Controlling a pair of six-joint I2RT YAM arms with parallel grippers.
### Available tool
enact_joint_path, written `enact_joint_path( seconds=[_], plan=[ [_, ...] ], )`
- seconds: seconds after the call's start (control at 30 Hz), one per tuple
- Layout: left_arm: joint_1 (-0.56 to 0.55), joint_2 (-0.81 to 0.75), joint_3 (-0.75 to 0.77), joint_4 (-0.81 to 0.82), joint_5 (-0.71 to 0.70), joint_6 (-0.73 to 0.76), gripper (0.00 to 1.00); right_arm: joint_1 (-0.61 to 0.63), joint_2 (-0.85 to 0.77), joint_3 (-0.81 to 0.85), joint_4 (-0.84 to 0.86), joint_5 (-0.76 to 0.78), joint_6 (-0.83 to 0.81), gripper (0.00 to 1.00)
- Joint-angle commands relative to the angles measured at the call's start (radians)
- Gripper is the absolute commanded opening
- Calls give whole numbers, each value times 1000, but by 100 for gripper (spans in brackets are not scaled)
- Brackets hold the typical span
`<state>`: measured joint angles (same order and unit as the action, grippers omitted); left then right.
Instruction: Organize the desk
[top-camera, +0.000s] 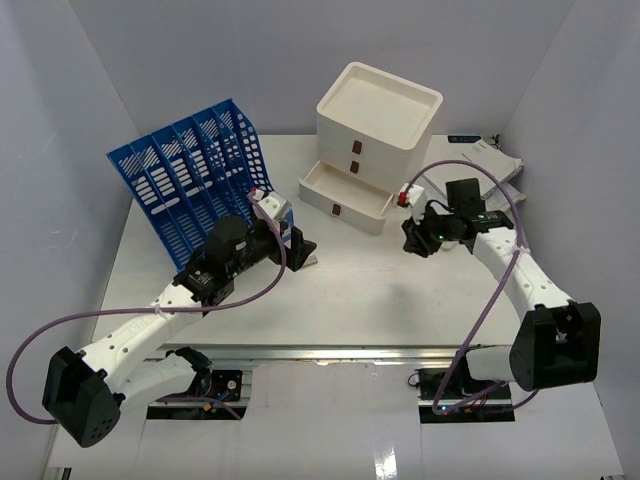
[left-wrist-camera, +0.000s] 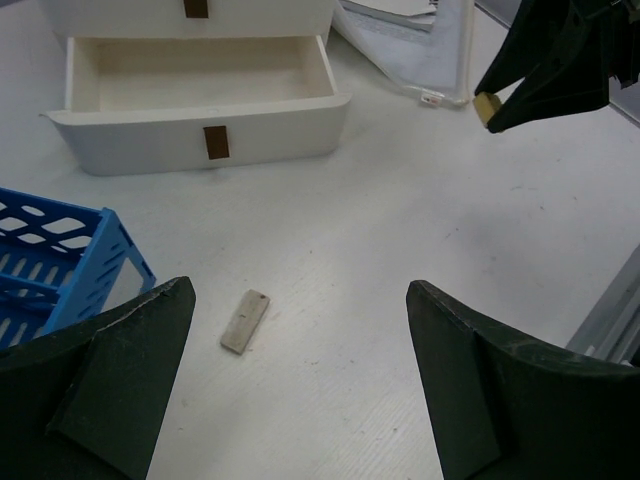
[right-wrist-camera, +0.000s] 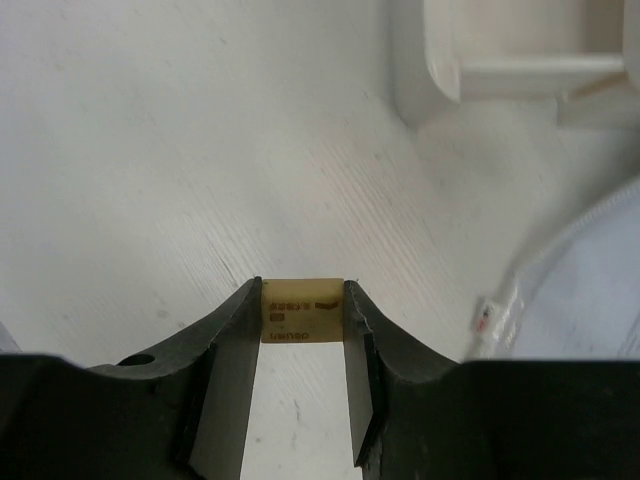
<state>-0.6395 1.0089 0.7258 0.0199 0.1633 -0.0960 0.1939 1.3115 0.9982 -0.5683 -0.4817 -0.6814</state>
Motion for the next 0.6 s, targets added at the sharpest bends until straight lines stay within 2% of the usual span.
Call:
enact_joint_path(
  seconds=[0.0, 0.23, 0.47, 0.5, 0.57],
  plan=[
    [-2, 10, -20, -13, 64, -133, 98, 122, 43, 157, 87, 5, 144, 20],
    [-2, -31, -112, -80, 42, -374, 98, 217, 315, 406, 212, 237, 343, 20],
    [-18, 11, -145, -89, -2, -427, 98, 223, 498, 547, 279, 393, 513, 21],
    [-23, 23, -143, -89, -7, -425, 98, 224, 513, 552, 292, 423, 533, 25],
    [-36, 52, -135, -90, -29, -413, 98, 225, 544, 567, 304, 471, 559, 40]
  ],
)
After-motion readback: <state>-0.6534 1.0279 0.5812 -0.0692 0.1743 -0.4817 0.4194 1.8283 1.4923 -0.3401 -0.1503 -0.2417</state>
